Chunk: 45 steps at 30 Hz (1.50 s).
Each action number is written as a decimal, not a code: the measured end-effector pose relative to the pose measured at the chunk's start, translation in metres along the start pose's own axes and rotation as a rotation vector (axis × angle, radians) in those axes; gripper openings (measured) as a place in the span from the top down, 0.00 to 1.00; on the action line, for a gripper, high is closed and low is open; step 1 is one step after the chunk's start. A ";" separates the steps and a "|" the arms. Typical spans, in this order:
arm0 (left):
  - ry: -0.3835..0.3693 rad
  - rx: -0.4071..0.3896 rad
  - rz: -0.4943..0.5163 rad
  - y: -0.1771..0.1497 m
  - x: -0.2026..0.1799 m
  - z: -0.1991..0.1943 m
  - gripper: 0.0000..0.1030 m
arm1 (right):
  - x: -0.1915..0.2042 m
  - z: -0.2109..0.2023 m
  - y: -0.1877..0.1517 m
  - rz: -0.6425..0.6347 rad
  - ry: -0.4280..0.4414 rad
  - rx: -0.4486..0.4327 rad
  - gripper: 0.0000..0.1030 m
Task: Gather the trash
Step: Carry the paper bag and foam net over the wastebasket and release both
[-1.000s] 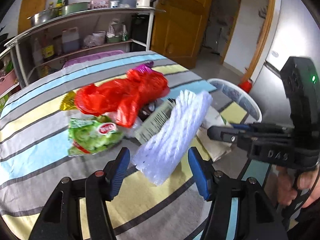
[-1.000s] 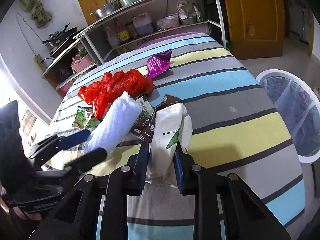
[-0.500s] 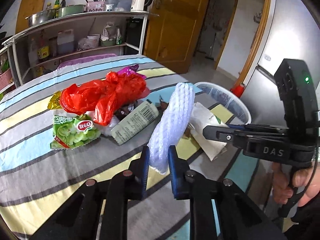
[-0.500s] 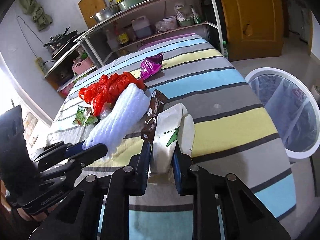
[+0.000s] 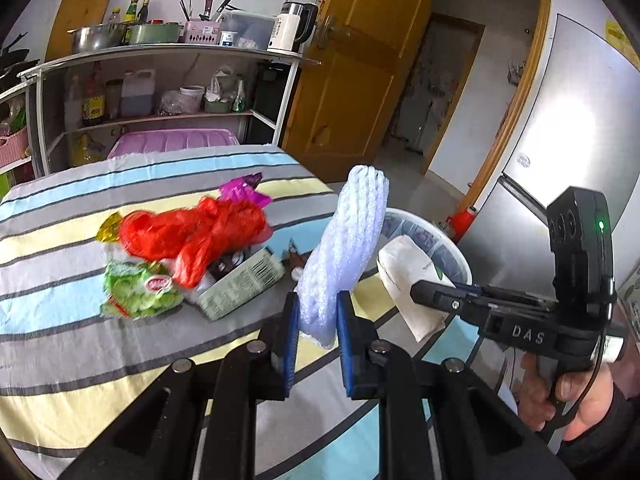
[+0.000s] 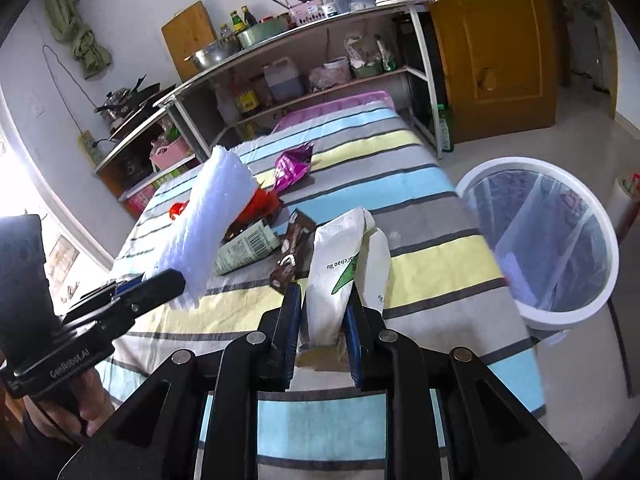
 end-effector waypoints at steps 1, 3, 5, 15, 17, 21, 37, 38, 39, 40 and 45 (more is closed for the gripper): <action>-0.004 0.002 -0.003 0.002 -0.003 0.003 0.82 | -0.003 -0.002 0.001 0.002 -0.009 -0.004 0.79; -0.012 0.009 -0.004 0.006 -0.010 0.011 0.82 | -0.012 -0.008 0.001 0.008 -0.025 -0.014 0.79; -0.017 0.018 0.003 0.010 -0.019 0.021 0.82 | -0.024 -0.013 0.002 0.019 -0.043 -0.022 0.79; -0.074 0.072 0.025 0.026 -0.069 0.069 0.82 | -0.087 -0.036 0.003 0.078 -0.135 -0.056 0.79; -0.083 0.081 0.033 0.028 -0.079 0.076 0.82 | -0.100 -0.038 0.002 0.090 -0.149 -0.059 0.79; -0.093 0.103 0.041 0.032 -0.095 0.095 0.82 | -0.121 -0.038 -0.001 0.114 -0.169 -0.053 0.79; -0.075 0.219 0.053 0.032 -0.130 0.176 0.78 | -0.194 0.002 -0.012 0.190 -0.198 0.027 0.77; -0.071 0.222 0.053 0.033 -0.130 0.179 0.76 | -0.198 0.005 -0.013 0.198 -0.199 0.031 0.77; -0.067 0.227 0.049 0.033 -0.129 0.182 0.74 | -0.199 0.006 -0.014 0.203 -0.200 0.032 0.74; -0.062 0.229 0.045 0.033 -0.129 0.185 0.70 | -0.202 0.007 -0.015 0.209 -0.201 0.030 0.67; -0.074 0.238 0.015 0.032 -0.123 0.186 0.55 | -0.205 0.006 -0.019 0.217 -0.197 0.021 0.57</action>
Point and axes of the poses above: each gripper's, at about its wrist camera, not at the fingertips, and z roughly the way its jaws point, x to its left, y to its top, the point moved 2 cm from there along z, roughly the way its jaws point, and after that the axes turned 11 degrees about -z, right-handed, at the moved point
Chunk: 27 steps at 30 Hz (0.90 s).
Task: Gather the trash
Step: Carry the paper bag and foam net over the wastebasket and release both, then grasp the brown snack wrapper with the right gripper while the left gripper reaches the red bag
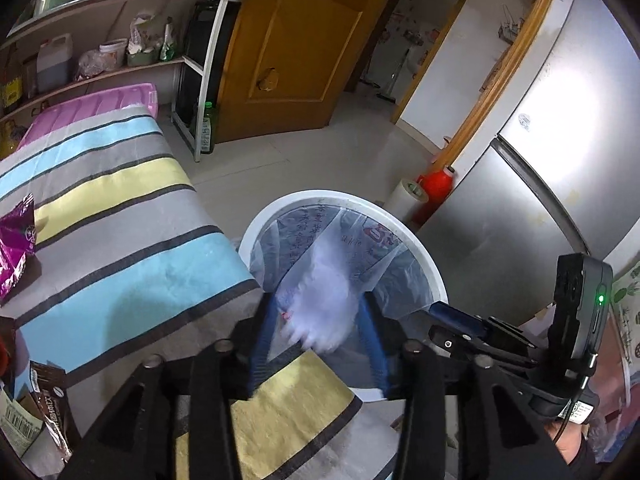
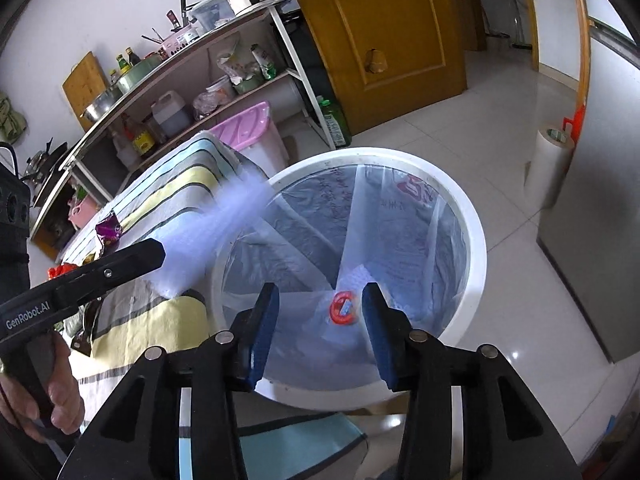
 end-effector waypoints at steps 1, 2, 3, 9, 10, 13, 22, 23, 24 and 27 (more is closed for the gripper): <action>-0.008 0.000 -0.006 0.000 0.001 -0.001 0.55 | 0.000 -0.001 0.000 0.001 -0.001 -0.001 0.57; -0.013 -0.001 -0.012 0.000 0.002 -0.003 0.55 | 0.001 -0.002 -0.001 0.002 0.000 -0.003 0.57; -0.013 -0.004 -0.016 0.000 0.003 -0.005 0.55 | 0.003 -0.005 -0.001 0.000 0.000 -0.008 0.57; -0.020 -0.046 -0.017 -0.003 0.003 -0.028 0.55 | 0.017 -0.021 0.000 -0.023 -0.005 -0.039 0.57; -0.020 -0.052 -0.014 -0.003 0.003 -0.032 0.55 | 0.021 -0.026 0.000 -0.029 -0.005 -0.047 0.57; -0.021 -0.084 0.003 -0.006 0.000 -0.048 0.55 | 0.032 -0.035 0.001 -0.053 -0.007 -0.064 0.57; 0.018 -0.172 0.021 -0.017 0.008 -0.090 0.55 | 0.069 -0.060 0.000 -0.114 0.019 -0.097 0.57; 0.023 -0.179 0.017 -0.018 0.010 -0.093 0.55 | 0.072 -0.062 -0.001 -0.119 0.022 -0.099 0.57; 0.028 -0.187 0.010 -0.020 0.013 -0.097 0.55 | 0.076 -0.065 -0.001 -0.124 0.027 -0.103 0.57; 0.039 -0.205 -0.002 -0.025 0.021 -0.107 0.55 | 0.085 -0.071 -0.003 -0.131 0.041 -0.112 0.57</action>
Point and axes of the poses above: each gripper's, at about its wrist camera, not at the fingertips, and z roughly the way its jaws point, x to its left, y to its top, the point moved 2 cm from there along z, roughly the way its jaws point, and after that the axes turned 11 degrees about -z, right-handed, at the moved point
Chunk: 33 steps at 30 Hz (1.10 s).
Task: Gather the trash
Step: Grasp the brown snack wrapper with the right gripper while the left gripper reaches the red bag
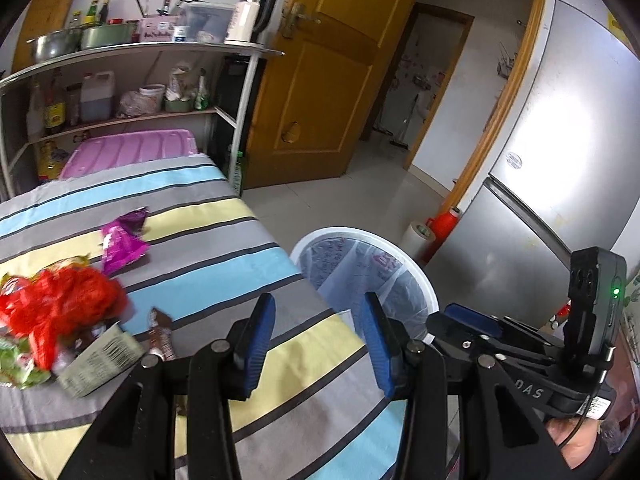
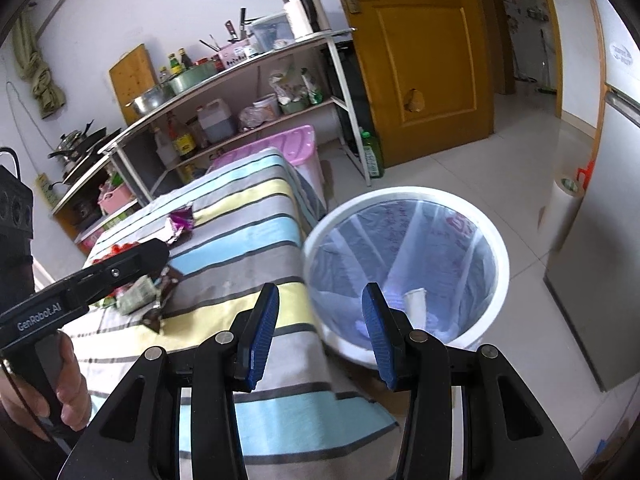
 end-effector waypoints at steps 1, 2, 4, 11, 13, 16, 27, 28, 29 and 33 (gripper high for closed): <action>0.006 -0.005 -0.003 -0.001 0.003 -0.003 0.55 | 0.004 -0.002 0.000 -0.003 0.006 -0.003 0.57; 0.011 -0.009 -0.005 -0.003 0.006 -0.006 0.55 | 0.009 -0.003 -0.001 -0.008 0.012 -0.005 0.57; 0.021 -0.018 -0.011 -0.006 0.012 -0.013 0.55 | 0.016 -0.005 -0.001 -0.019 0.020 -0.007 0.57; 0.059 -0.047 -0.038 -0.019 0.038 -0.037 0.55 | 0.049 -0.005 -0.007 -0.067 0.061 -0.003 0.57; 0.077 -0.055 -0.044 -0.022 0.046 -0.044 0.55 | 0.059 -0.003 -0.009 -0.083 0.077 0.005 0.57; 0.095 -0.060 -0.063 -0.027 0.061 -0.053 0.55 | 0.074 0.002 -0.011 -0.101 0.102 0.020 0.57; 0.168 -0.098 -0.127 -0.030 0.109 -0.079 0.55 | 0.111 0.024 -0.009 -0.150 0.155 0.054 0.57; 0.176 -0.099 -0.132 -0.029 0.113 -0.080 0.55 | 0.114 0.026 -0.009 -0.154 0.157 0.057 0.57; 0.184 -0.102 -0.135 -0.027 0.117 -0.081 0.55 | 0.119 0.030 -0.008 -0.160 0.162 0.061 0.57; 0.209 -0.112 -0.140 -0.019 0.132 -0.084 0.55 | 0.130 0.043 -0.005 -0.174 0.173 0.079 0.57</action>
Point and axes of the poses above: each gripper's, at about its wrist camera, not at the fingertips, and z roughly the way its jaws point, x to its left, y to its top, the point moved 2 cm from there along z, roughly the way its jaws point, and after that the axes turned 11 degrees about -z, right-handed, at the moved point
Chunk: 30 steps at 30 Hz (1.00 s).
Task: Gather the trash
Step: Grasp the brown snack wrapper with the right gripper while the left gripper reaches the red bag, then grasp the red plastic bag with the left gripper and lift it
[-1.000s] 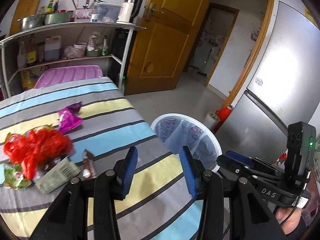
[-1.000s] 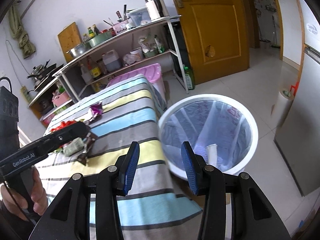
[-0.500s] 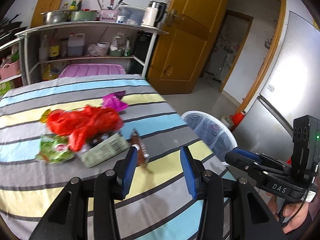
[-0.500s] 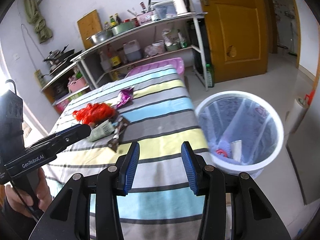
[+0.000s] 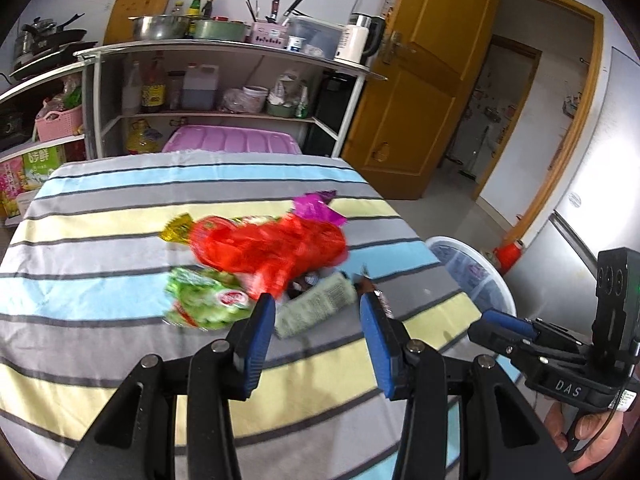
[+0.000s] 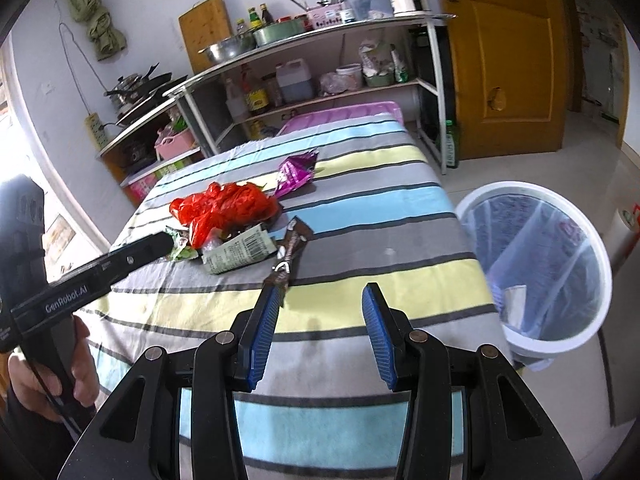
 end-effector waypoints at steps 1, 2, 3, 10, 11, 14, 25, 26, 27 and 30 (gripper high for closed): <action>0.005 -0.004 0.000 0.003 0.003 0.000 0.55 | 0.002 0.004 0.001 -0.004 0.002 0.005 0.57; 0.009 -0.007 0.000 0.006 0.005 0.001 0.55 | 0.005 0.008 0.002 -0.007 0.005 0.009 0.57; 0.014 -0.008 0.003 0.008 0.008 0.002 0.54 | 0.006 0.012 0.003 -0.008 0.008 0.014 0.57; 0.035 -0.024 0.036 0.028 0.020 0.015 0.42 | 0.018 0.037 0.012 -0.028 0.025 0.043 0.57; 0.036 -0.024 0.043 0.032 0.020 0.018 0.41 | 0.019 0.041 0.013 -0.028 0.026 0.047 0.57; 0.036 -0.019 0.069 0.043 0.020 0.028 0.41 | 0.020 0.050 0.016 -0.026 0.024 0.058 0.57; -0.002 0.093 0.160 0.038 0.012 0.067 0.41 | 0.020 0.080 0.018 -0.029 0.015 0.119 0.59; 0.000 0.097 0.167 0.035 0.011 0.067 0.41 | 0.019 0.081 0.018 -0.031 0.015 0.121 0.61; 0.005 0.097 0.176 0.033 0.011 0.066 0.41 | 0.019 0.081 0.018 -0.032 0.015 0.124 0.65; 0.006 0.101 0.183 0.028 0.011 0.065 0.48 | 0.019 0.082 0.016 -0.027 0.031 0.122 0.76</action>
Point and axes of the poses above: each gripper's, at about its wrist camera, not at the fingertips, and z roughly the way its jaws point, x to its left, y to its top, the point moved 2 cm from there along z, roughly the way its jaws point, and after that the axes turned 11 degrees about -z, right-handed, at the moved point
